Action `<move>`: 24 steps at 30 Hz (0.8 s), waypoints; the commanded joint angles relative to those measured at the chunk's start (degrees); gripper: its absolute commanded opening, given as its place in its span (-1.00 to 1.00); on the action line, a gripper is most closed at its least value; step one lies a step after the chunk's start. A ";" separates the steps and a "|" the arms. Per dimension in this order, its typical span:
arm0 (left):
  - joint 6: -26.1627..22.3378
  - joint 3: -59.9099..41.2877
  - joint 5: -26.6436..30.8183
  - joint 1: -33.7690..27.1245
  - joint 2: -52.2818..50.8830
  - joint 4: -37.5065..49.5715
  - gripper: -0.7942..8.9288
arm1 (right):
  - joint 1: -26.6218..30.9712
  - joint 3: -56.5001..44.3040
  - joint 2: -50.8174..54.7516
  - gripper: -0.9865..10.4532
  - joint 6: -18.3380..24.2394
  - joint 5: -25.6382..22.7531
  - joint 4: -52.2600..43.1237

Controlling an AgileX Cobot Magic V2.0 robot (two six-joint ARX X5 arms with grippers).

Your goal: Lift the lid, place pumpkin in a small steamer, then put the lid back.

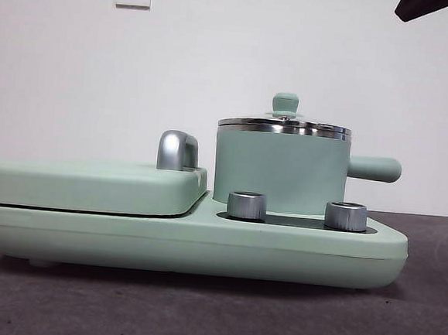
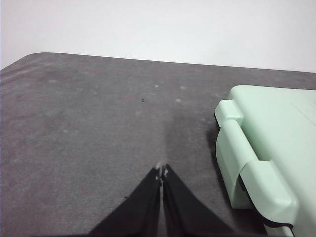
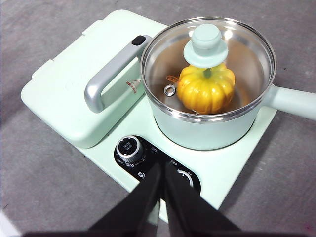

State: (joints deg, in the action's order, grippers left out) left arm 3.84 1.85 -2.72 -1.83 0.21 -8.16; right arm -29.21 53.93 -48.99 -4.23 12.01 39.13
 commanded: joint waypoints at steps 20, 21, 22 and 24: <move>-0.72 -1.11 0.17 -0.13 -0.04 0.44 -0.82 | 21.77 -37.90 34.21 -0.81 6.01 -18.05 -27.69; -0.72 -1.11 0.17 -0.13 -0.04 0.44 -0.82 | 22.38 -40.13 36.22 -0.81 5.73 -18.05 -28.59; -0.72 -1.11 0.17 -0.13 -0.02 0.44 -0.82 | 22.91 -42.56 38.34 -0.81 5.14 -18.03 -29.55; -0.72 -1.11 0.17 -0.13 -0.04 0.44 -0.82 | 23.41 -46.38 41.66 -0.81 4.15 -18.01 -31.02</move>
State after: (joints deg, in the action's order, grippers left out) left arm 3.84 1.85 -2.72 -1.83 0.21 -8.16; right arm -5.87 8.54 -8.21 1.37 -6.13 9.19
